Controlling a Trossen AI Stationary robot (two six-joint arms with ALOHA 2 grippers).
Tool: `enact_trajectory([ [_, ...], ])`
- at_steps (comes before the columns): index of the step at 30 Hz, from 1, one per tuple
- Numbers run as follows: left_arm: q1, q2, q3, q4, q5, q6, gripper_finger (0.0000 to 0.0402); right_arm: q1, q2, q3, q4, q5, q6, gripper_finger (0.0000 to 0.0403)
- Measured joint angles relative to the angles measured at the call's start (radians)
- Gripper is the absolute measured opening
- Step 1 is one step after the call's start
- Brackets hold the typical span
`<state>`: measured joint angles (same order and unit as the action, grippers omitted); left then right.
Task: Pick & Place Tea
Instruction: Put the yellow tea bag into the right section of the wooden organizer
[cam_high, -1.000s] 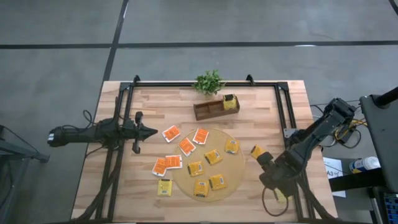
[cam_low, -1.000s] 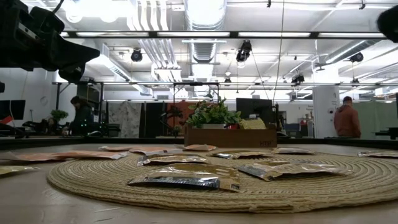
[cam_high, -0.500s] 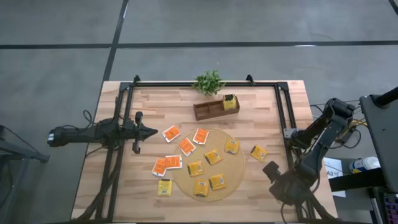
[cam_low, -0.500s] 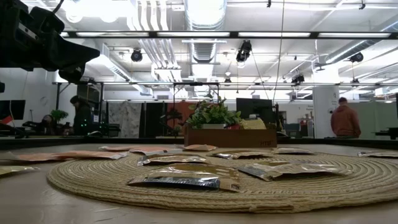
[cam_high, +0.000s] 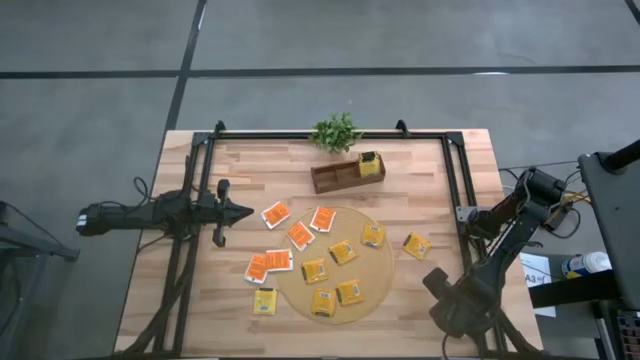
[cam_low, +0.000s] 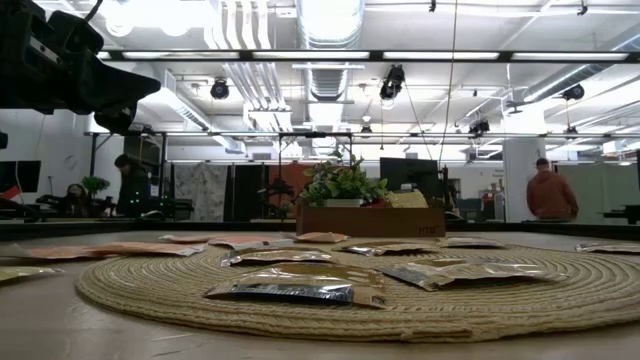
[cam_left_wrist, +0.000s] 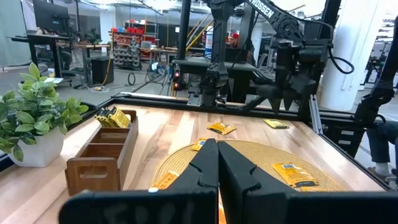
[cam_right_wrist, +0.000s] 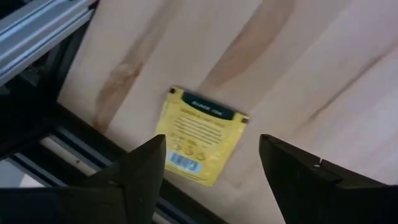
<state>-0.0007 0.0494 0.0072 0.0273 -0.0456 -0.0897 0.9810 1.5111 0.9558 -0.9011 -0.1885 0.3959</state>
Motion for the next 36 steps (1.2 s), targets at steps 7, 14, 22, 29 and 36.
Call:
enact_trajectory([
  [7,0.0,0.0,0.0,0.0,0.0,0.0,0.0,0.029,0.04,-0.005,0.087,0.006,0.011,0.0255],
  [14,0.0,0.0,0.0,0.0,0.0,0.0,0.0,0.027,0.091,-0.037,0.085,0.048,0.086,0.0256],
  [22,0.0,0.0,0.0,0.0,0.0,0.0,0.0,0.027,0.12,-0.07,0.104,0.057,0.184,0.0256],
  [29,0.0,0.0,0.0,0.0,0.0,0.0,0.0,0.026,0.123,-0.113,0.151,0.061,0.245,0.0246],
  [36,0.0,0.0,0.0,0.0,0.0,0.0,0.0,0.026,0.122,-0.124,0.163,0.095,0.272,0.0195],
])
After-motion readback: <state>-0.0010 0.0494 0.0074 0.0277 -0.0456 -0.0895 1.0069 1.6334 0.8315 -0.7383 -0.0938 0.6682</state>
